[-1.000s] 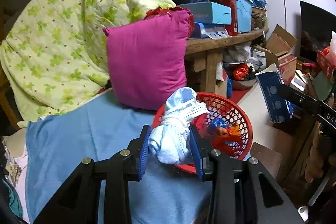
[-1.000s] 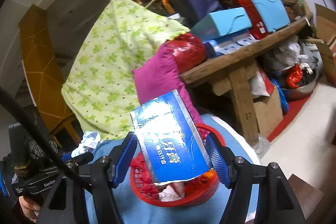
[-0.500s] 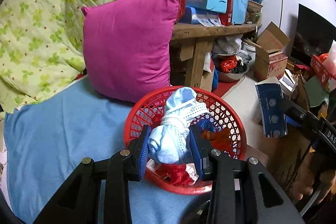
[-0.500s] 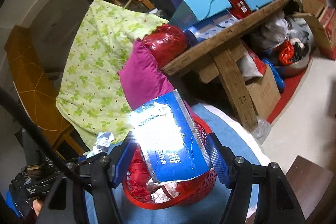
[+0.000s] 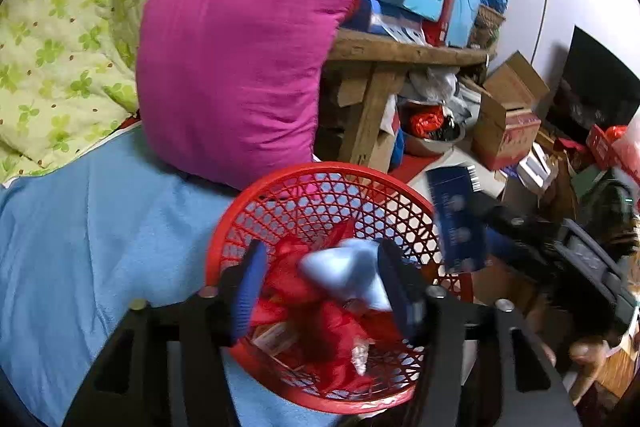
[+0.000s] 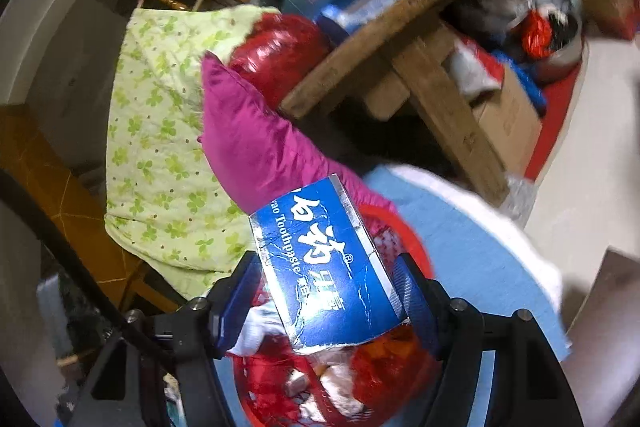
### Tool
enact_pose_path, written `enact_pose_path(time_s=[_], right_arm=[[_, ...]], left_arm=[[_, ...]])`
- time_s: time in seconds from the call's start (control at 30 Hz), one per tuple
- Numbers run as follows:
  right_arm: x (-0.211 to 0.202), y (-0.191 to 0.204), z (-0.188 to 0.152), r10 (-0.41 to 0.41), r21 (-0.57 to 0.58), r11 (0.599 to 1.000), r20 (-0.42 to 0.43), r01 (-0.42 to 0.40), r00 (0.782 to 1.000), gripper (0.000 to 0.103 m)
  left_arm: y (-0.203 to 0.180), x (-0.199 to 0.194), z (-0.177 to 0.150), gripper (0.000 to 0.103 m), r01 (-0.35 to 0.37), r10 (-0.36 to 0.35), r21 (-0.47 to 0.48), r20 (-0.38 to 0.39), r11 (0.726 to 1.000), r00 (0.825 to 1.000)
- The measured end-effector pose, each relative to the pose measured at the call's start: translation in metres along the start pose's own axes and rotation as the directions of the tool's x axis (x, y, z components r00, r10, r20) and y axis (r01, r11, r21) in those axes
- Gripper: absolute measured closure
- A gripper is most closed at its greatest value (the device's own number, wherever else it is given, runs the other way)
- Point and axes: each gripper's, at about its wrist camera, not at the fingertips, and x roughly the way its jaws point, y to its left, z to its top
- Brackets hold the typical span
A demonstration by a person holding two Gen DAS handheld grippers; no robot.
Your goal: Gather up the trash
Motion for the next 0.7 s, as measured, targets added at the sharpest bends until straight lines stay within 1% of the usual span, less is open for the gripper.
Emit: enact_pose_path(time_s=[0.1, 0.17, 0.27, 0.33, 0.37, 0.4, 0.43, 0.5, 0.6, 0.7], right_arm=[[0.017, -0.003, -0.006, 0.013, 0.045, 0.999, -0.038, -0.011, 0.999, 0.029], [0.023, -0.002, -0.012, 0.048, 0.069, 0.997, -0.053, -0.044, 0.997, 0.027], [0.022, 0.009, -0.019, 0.055, 0.031, 0.998, -0.047, -0.053, 0.997, 0.026], [0.02, 0.015, -0.023, 0.047, -0.001, 0.999, -0.046, -0.047, 0.998, 0.026], [0.018, 0.017, -0.024, 0.048, -0.009, 0.999, -0.044, -0.049, 0.998, 0.026], [0.016, 0.019, -0.025, 0.051, -0.016, 0.999, -0.041, -0.052, 0.998, 0.026], [0.014, 0.022, -0.027, 0.055, -0.023, 0.998, -0.039, -0.056, 0.998, 0.026], [0.009, 0.028, -0.03, 0.055, -0.048, 0.997, -0.036, -0.056, 0.998, 0.026], [0.001, 0.042, -0.034, 0.044, -0.101, 0.994, -0.024, -0.046, 0.999, 0.026], [-0.01, 0.062, -0.041, 0.033, -0.175, 0.984, -0.006, -0.034, 0.999, 0.026]], left_arm=[[0.01, -0.008, -0.004, 0.041, -0.006, 0.006, -0.014, 0.01, 1.0, 1.0], [0.018, -0.015, -0.008, 0.041, -0.019, 0.02, -0.022, 0.02, 1.0, 1.0], [0.031, -0.028, -0.016, 0.036, -0.042, 0.043, -0.038, 0.036, 0.998, 0.998], [0.04, -0.039, -0.022, 0.035, -0.065, 0.068, -0.05, 0.052, 0.997, 0.996], [0.044, -0.046, -0.026, 0.032, -0.078, 0.082, -0.058, 0.062, 0.995, 0.995], [0.049, -0.053, -0.031, 0.026, -0.093, 0.098, -0.068, 0.074, 0.993, 0.992], [0.052, -0.058, -0.033, 0.024, -0.105, 0.112, -0.076, 0.085, 0.992, 0.99], [0.058, -0.073, -0.039, 0.022, -0.139, 0.148, -0.087, 0.111, 0.987, 0.983], [0.061, -0.09, -0.043, 0.02, -0.193, 0.202, -0.076, 0.136, 0.978, 0.97], [0.06, -0.109, -0.048, 0.016, -0.245, 0.253, -0.067, 0.175, 0.967, 0.951]])
